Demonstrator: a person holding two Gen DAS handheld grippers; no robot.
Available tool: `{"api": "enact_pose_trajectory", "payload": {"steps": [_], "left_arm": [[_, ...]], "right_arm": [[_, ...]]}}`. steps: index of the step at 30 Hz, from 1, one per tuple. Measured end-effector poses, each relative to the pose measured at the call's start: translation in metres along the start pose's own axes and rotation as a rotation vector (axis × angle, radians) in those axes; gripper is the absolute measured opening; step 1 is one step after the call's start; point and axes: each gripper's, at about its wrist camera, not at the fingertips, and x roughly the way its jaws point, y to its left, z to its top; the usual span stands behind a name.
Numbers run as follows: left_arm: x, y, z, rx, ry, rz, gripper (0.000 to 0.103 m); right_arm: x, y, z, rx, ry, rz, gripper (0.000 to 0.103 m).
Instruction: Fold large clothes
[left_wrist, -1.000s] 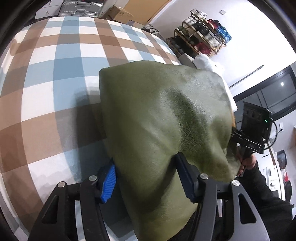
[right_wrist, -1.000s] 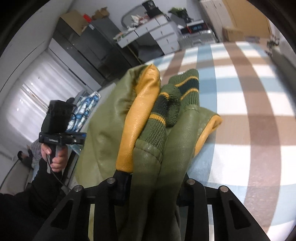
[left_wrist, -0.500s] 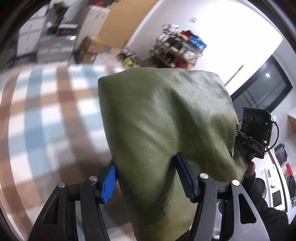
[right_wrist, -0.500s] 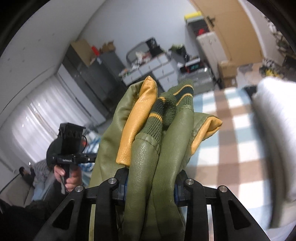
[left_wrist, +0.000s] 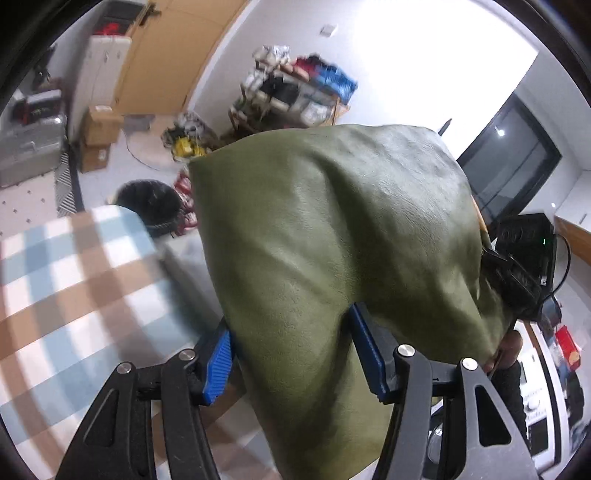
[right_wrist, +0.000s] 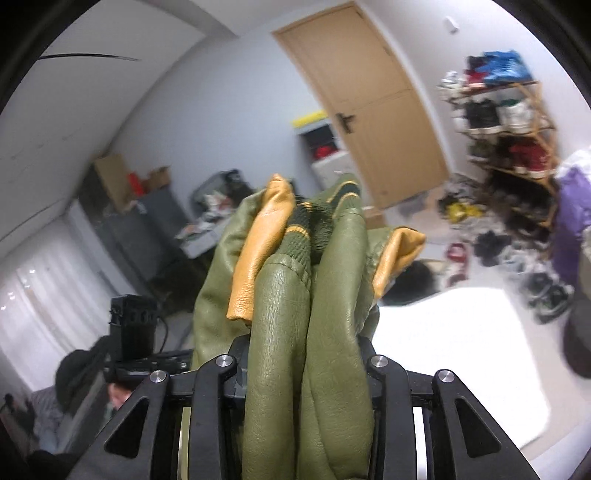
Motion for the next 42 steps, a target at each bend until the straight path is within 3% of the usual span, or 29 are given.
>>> {"api": "enact_pose_trajectory", "payload": {"steps": [3,5,6,7,8,10,13,15,17,19,21,23,25,26,28,31,34,37,38,40,42], "left_arm": [[0.064,0.006,0.0,-0.017,0.049,0.1,0.056],[0.111,0.024,-0.017,-0.062,0.135,0.178,0.055],[0.114,0.029,-0.02,-0.055,0.132,0.185,0.056],[0.109,0.028,-0.026,-0.029,0.076,0.156,0.059],[0.101,0.023,-0.027,0.006,0.044,0.148,0.059],[0.091,0.016,-0.029,0.042,0.045,0.173,0.059],[0.079,0.007,-0.039,0.13,0.032,0.206,0.059],[0.078,0.005,-0.042,0.148,0.032,0.22,0.059],[0.073,0.009,-0.049,0.148,0.021,0.195,0.059],[0.079,0.001,-0.05,0.152,0.025,0.206,0.059],[0.087,-0.009,-0.046,0.143,0.034,0.215,0.059],[0.085,-0.007,-0.043,0.112,0.02,0.193,0.059],[0.087,-0.012,-0.039,0.1,0.016,0.173,0.058],[0.083,-0.012,-0.043,0.098,0.017,0.175,0.059],[0.08,-0.016,-0.049,0.103,0.016,0.199,0.059],[0.072,-0.019,-0.059,0.125,-0.022,0.225,0.059],[0.068,-0.021,-0.066,0.137,-0.055,0.24,0.059],[0.07,-0.027,-0.067,0.164,-0.065,0.24,0.059],[0.072,-0.03,-0.066,0.18,-0.071,0.244,0.059],[0.074,-0.031,-0.064,0.193,-0.08,0.241,0.059],[0.077,-0.029,-0.063,0.193,-0.084,0.219,0.059]], "right_arm": [[0.043,-0.087,0.002,0.124,0.125,-0.094,0.035],[0.085,-0.151,-0.026,0.254,0.24,-0.191,0.036],[0.106,-0.174,-0.042,0.297,0.321,-0.255,0.04],[0.124,-0.194,-0.061,0.322,0.384,-0.287,0.047],[0.126,-0.204,-0.07,0.336,0.363,-0.275,0.055],[0.112,-0.21,-0.066,0.352,0.314,-0.254,0.058],[0.079,-0.206,-0.052,0.378,0.283,-0.242,0.055],[0.056,-0.187,-0.039,0.296,0.267,-0.328,0.057],[0.041,-0.142,-0.025,0.108,0.231,-0.488,0.057],[0.03,-0.102,-0.02,-0.038,0.17,-0.596,0.057],[0.019,-0.075,-0.019,-0.054,0.118,-0.545,0.057],[0.021,-0.051,-0.026,-0.084,0.136,-0.48,0.057],[0.036,-0.029,-0.045,-0.202,0.181,-0.518,0.056],[0.045,-0.028,-0.058,-0.234,0.214,-0.549,0.054],[0.072,-0.042,-0.095,-0.247,0.322,-0.627,0.037],[0.084,-0.061,-0.13,-0.221,0.305,-0.656,0.035],[0.077,-0.07,-0.126,-0.125,0.271,-0.61,0.036],[0.064,-0.065,-0.112,-0.132,0.243,-0.594,0.036],[0.049,-0.062,-0.105,-0.128,0.19,-0.595,0.036],[0.029,-0.065,-0.098,-0.117,0.118,-0.636,0.036],[0.023,-0.071,-0.1,-0.1,0.112,-0.692,0.039]]}}
